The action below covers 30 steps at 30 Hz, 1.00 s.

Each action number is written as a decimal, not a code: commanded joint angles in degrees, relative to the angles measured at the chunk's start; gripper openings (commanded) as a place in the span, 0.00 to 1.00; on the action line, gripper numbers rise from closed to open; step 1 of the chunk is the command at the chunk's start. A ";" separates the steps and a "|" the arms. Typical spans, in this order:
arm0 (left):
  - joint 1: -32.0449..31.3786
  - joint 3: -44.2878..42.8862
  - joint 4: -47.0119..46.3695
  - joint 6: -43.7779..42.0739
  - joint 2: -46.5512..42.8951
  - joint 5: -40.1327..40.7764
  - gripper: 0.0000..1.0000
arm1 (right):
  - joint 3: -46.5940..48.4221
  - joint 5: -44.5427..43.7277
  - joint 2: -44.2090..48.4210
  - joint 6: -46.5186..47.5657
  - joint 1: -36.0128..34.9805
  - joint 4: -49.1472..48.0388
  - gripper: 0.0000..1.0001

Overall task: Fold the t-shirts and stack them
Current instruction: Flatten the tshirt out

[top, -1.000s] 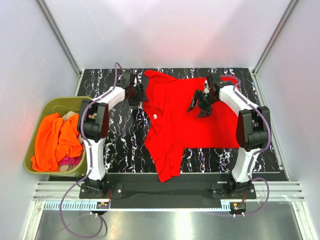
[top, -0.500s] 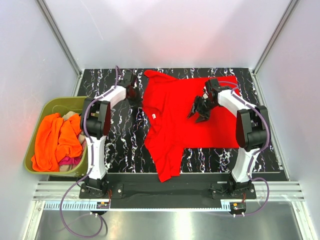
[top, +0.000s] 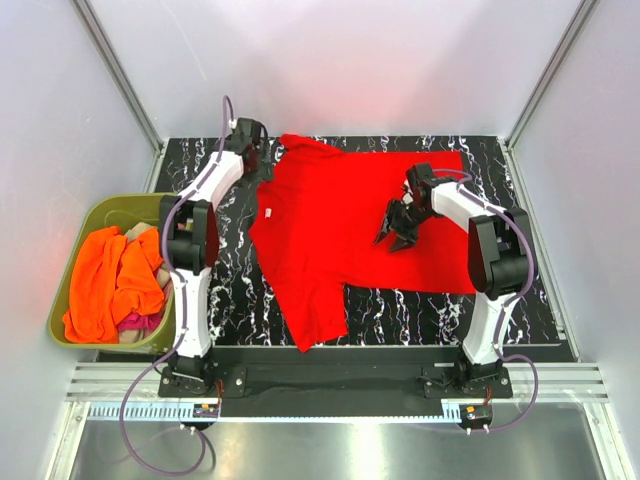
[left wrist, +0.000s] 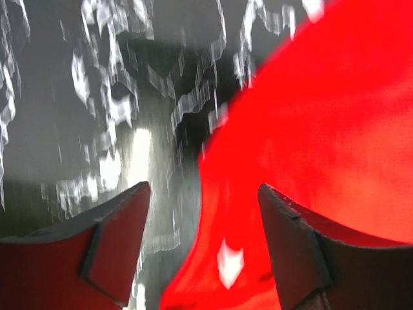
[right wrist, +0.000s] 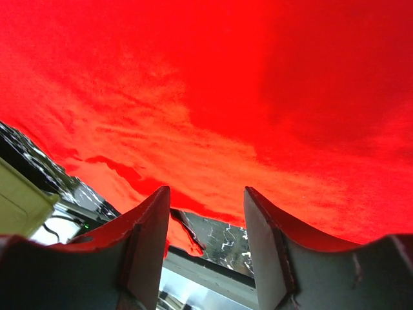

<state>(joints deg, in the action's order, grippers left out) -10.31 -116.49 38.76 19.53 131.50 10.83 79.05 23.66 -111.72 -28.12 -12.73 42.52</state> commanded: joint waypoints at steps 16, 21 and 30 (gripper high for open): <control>-5.26 43.44 -8.63 14.46 -21.02 -17.16 0.57 | -4.51 -6.95 5.37 1.76 4.55 2.30 0.43; -3.76 51.87 -7.48 17.29 -26.90 -12.24 0.60 | -11.01 -9.77 11.34 -0.01 13.77 3.35 0.47; -6.64 65.24 -6.68 19.76 -39.29 -14.78 0.61 | -11.72 -7.59 13.72 0.00 19.85 2.84 0.50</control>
<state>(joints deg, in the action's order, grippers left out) -14.61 -55.07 27.79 38.48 95.29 -4.27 67.05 14.31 -99.90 -27.14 8.08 46.13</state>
